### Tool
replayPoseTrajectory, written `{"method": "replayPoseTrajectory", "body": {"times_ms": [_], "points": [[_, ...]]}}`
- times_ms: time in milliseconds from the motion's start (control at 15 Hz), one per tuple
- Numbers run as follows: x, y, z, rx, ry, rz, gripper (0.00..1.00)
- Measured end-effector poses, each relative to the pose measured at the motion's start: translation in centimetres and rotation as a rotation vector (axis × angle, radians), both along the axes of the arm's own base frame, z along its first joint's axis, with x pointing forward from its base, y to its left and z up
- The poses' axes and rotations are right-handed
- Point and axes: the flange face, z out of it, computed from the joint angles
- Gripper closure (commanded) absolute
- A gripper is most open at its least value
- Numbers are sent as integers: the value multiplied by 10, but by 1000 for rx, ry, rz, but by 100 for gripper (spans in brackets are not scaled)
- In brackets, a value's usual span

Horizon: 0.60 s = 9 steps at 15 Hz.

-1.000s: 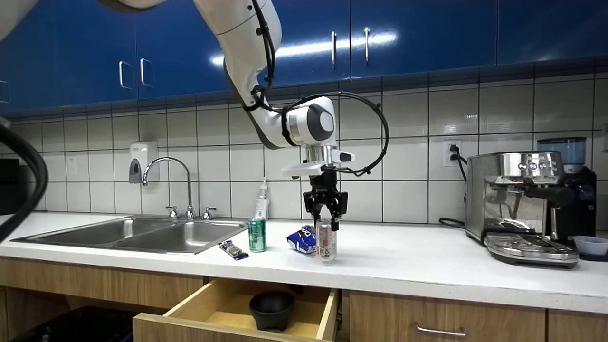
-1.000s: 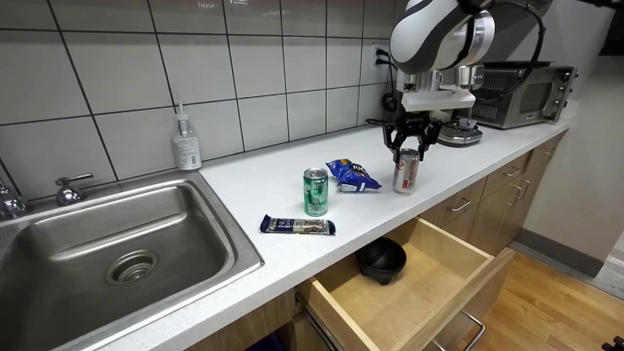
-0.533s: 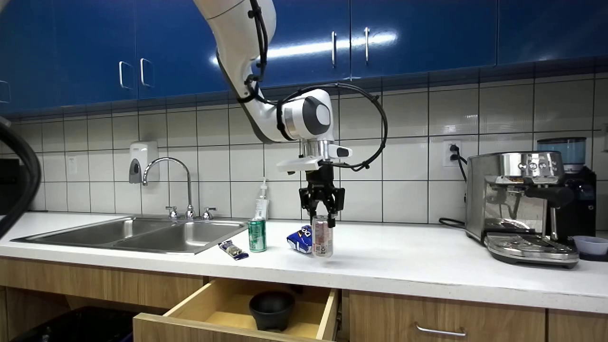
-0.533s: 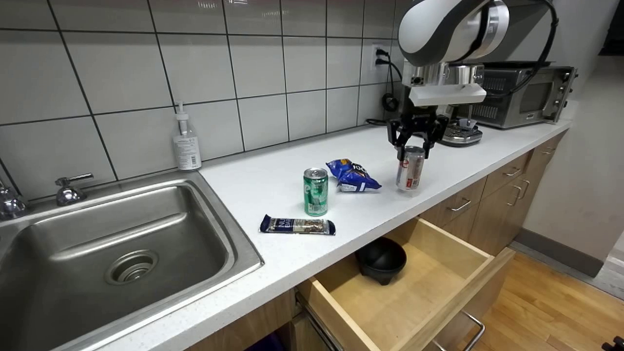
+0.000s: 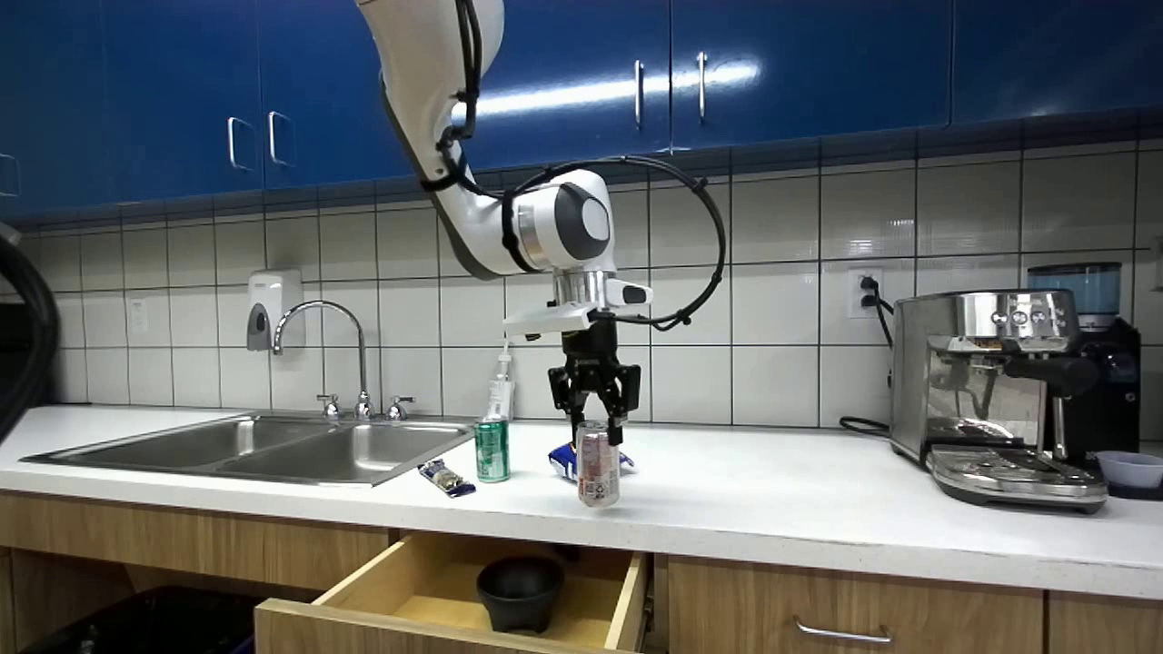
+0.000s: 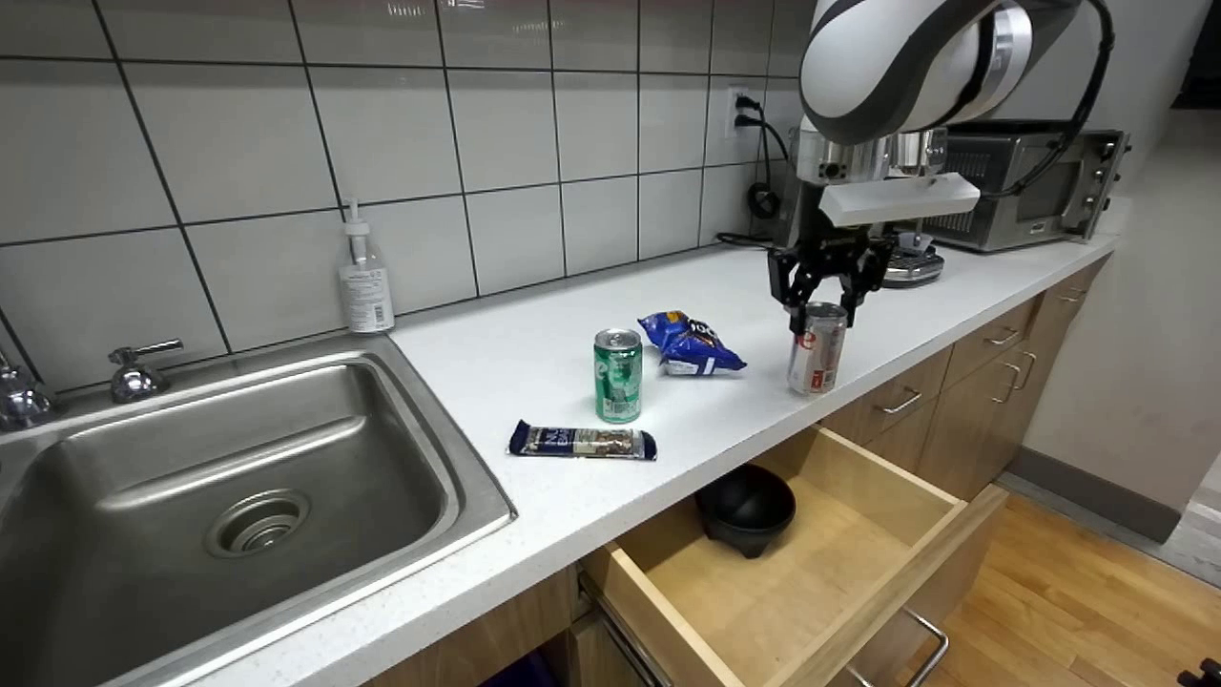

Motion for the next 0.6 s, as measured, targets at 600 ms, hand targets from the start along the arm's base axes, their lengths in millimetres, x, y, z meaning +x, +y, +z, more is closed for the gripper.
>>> {"method": "replayPoseTrajectory", "body": {"times_ms": [600], "points": [[-33,13,-10,-35,32,63,62]]}}
